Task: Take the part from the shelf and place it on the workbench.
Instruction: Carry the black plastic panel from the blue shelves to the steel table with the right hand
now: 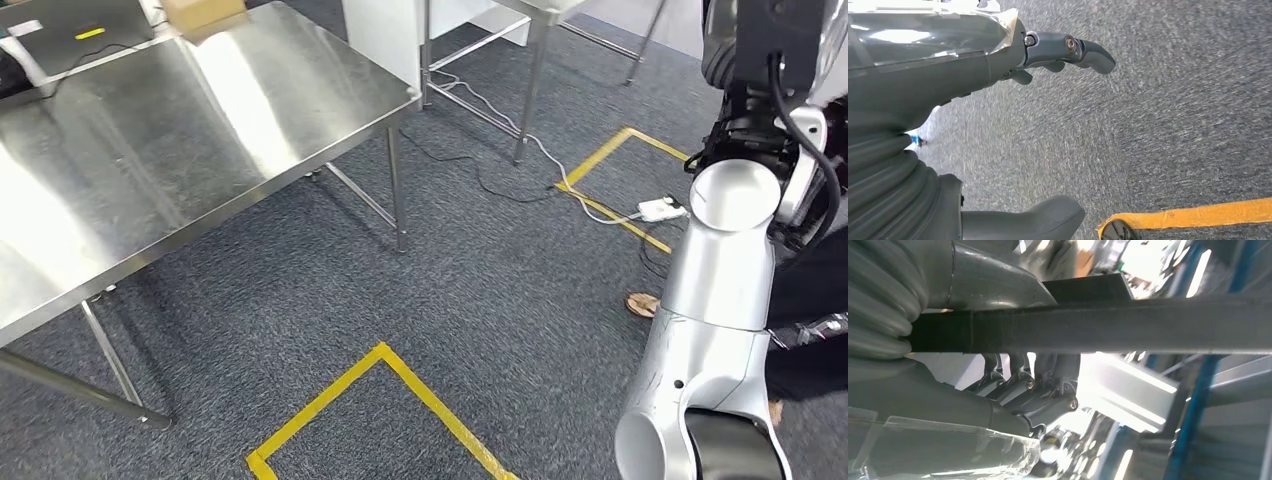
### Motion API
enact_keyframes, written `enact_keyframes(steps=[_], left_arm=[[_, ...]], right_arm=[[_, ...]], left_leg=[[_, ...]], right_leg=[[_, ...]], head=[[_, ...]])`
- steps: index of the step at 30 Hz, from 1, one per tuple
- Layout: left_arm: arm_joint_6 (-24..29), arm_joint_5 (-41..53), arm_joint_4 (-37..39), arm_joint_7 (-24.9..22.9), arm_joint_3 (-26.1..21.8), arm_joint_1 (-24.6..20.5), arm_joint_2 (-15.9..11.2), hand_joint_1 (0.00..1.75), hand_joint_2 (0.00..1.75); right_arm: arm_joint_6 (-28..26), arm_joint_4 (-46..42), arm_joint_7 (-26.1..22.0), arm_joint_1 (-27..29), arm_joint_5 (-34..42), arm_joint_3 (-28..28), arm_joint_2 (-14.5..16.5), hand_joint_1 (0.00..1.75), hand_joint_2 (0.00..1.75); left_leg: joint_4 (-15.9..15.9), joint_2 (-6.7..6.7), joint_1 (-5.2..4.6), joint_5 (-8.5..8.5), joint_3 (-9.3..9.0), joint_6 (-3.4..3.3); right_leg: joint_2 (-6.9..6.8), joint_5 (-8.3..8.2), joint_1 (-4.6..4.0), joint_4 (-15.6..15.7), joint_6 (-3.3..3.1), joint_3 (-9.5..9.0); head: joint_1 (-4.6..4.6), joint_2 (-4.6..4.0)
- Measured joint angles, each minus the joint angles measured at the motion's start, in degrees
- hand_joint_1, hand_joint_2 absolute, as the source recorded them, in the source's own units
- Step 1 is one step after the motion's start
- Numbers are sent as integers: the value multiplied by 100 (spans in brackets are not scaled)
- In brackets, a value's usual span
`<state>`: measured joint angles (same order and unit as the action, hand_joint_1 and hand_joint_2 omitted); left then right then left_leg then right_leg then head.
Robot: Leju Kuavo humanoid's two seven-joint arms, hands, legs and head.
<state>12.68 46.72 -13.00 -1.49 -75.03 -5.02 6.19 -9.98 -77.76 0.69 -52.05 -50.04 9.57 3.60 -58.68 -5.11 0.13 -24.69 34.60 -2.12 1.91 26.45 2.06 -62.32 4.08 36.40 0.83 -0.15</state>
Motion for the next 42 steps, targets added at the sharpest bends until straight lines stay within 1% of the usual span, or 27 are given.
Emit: enact_keyframes(steps=[1,2,4,6,8,10,11,12,13,15,17,19,21,23,25,26,27,29,30,32,34,35,37,39,40,41,42], left_arm=[[1,1,1,0,18,5,-16,0,175],[1,3,3,0,33,18,-28,0,175],[-1,9,6,8,61,57,-36,0,175],[-15,38,10,52,80,82,-55,0,175],[-45,74,13,126,92,77,-79,0,175],[-73,105,14,186,102,70,-91,0,175],[-81,126,15,211,114,71,-95,0,175],[-92,146,15,235,130,74,-100,0,175],[-107,163,15,259,152,74,-111,0,175],[-168,187,14,307,196,66,-141,0,175],[-233,209,13,345,227,46,-161,0,175],[-278,244,13,360,240,36,-171,0,175],[-302,281,13,355,249,34,-172,0,175],[-306,313,13,336,269,12,-168,0,175],[-309,339,13,309,292,-7,-168,0,175],[-315,349,13,297,303,-8,-168,0,175],[-328,351,13,290,313,-6,-166,0,175],[-363,333,13,291,326,-3,-159,0,175],[-375,321,13,298,328,-3,-156,0,175],[-382,301,13,317,330,1,-153,0,175],[-380,299,11,326,330,18,-155,0,175],[-379,298,12,327,330,31,-153,0,175],[-376,298,12,329,330,39,-159,0,175],[-376,298,13,330,330,27,-162,0,175],[-378,298,14,330,331,24,-160,0,175],[-378,298,14,330,331,24,-157,0,175],[-379,297,14,330,332,26,-153,0,175]], right_arm=[[1,45,4,-43,2,18,-5,175,175],[1,84,8,-70,4,32,-9,175,175],[1,134,19,-104,8,56,2,175,175],[19,174,1,-154,49,87,15,175,175],[60,220,-59,-207,176,128,22,175,175],[106,294,-135,-229,331,181,26,175,175],[127,349,-164,-228,391,214,35,175,175],[143,406,-186,-225,432,247,50,175,175],[159,463,-200,-223,453,283,72,175,175],[221,575,-215,-227,436,365,123,175,175],[325,720,-187,-241,340,465,166,175,175],[409,888,-128,-252,221,569,220,175,175],[450,1052,-92,-271,135,638,271,175,175],[460,1254,-97,-294,65,684,287,175,175],[460,1497,-125,-278,-33,733,295,175,175],[458,1620,-137,-257,-91,757,304,175,175],[454,1726,-145,-238,-142,780,320,175,175],[443,1909,-149,-218,-215,826,365,175,175],[436,1988,-150,-216,-240,849,392,175,175],[429,2122,-151,-217,-273,886,463,175,175],[427,2213,-149,-220,-293,896,548,175,175],[427,2243,-148,-227,-301,896,590,175,175],[427,2288,-149,-247,-308,898,655,175,175],[427,2330,-150,-255,-309,899,685,175,175],[427,2353,-150,-253,-309,899,690,175,175],[427,2378,-150,-251,-309,899,695,175,175],[427,2398,-149,-250,-309,900,699,175,175]], left_leg=[[-37,-60,5,-18,38,41],[-56,-110,10,-24,74,72],[-56,-158,34,-23,112,111],[-261,53,33,-132,213,164],[-892,368,34,-406,544,218],[-1549,482,52,-601,941,239],[-1635,496,55,-555,1029,233],[-1503,504,53,-412,1004,215],[-1171,536,44,-197,866,182],[-407,727,-15,129,500,99],[-78,833,-78,183,343,40],[-22,724,-80,183,314,-2],[83,612,-49,224,223,-53],[139,493,-27,250,167,-91],[137,348,-22,245,163,-109],[134,267,-21,240,161,-108],[126,189,-19,234,159,-101],[86,37,-9,204,163,-61],[51,-30,-16,178,175,-27],[7,-124,-15,142,203,34],[9,-192,5,136,218,83],[-13,-162,7,116,228,110],[-324,80,4,-63,369,175],[-1054,381,25,-388,741,241],[-1414,449,44,-508,945,266],[-1619,482,58,-535,1080,281],[-1611,498,68,-459,1107,286]], right_leg=[[55,-53,8,176,-13,-77],[70,-46,-3,217,-59,-96],[-23,-50,-14,231,-146,-105],[-107,-42,5,242,-221,-131],[-194,-15,-5,246,-288,-160],[-287,14,-29,246,-330,-179],[-336,28,-41,246,-348,-193],[-383,45,-52,246,-361,-211],[-430,63,-63,247,-366,-236],[-514,104,-95,253,-350,-285],[-597,137,-122,270,-312,-318],[-675,163,-140,304,-265,-358],[-561,245,-144,184,-241,-334],[-337,465,-133,-374,-268,-57],[-245,672,-130,-1081,-277,362],[-232,675,-129,-1243,-252,498],[-222,573,-127,-1156,-209,516],[-118,183,-100,-434,-107,280],[-53,11,-85,-60,-92,123],[15,-139,-83,297,-148,-44],[-61,-148,-98,305,-245,-70],[-99,-151,-91,315,-281,-85],[-182,-142,-60,336,-362,-126],[-267,-114,-74,337,-423,-153],[-314,-103,-80,337,-437,-161],[-365,-91,-84,336,-448,-168],[-414,-80,-86,336,-451,-177]], head=[[-1,0],[-5,0],[0,0],[31,0],[66,0],[72,0],[72,0],[73,0],[72,0],[70,0],[67,0],[64,0],[55,0],[34,0],[21,0],[20,0],[19,0],[16,0],[13,0],[13,0],[12,0],[12,0],[51,0],[89,0],[89,0],[90,0],[91,0]])
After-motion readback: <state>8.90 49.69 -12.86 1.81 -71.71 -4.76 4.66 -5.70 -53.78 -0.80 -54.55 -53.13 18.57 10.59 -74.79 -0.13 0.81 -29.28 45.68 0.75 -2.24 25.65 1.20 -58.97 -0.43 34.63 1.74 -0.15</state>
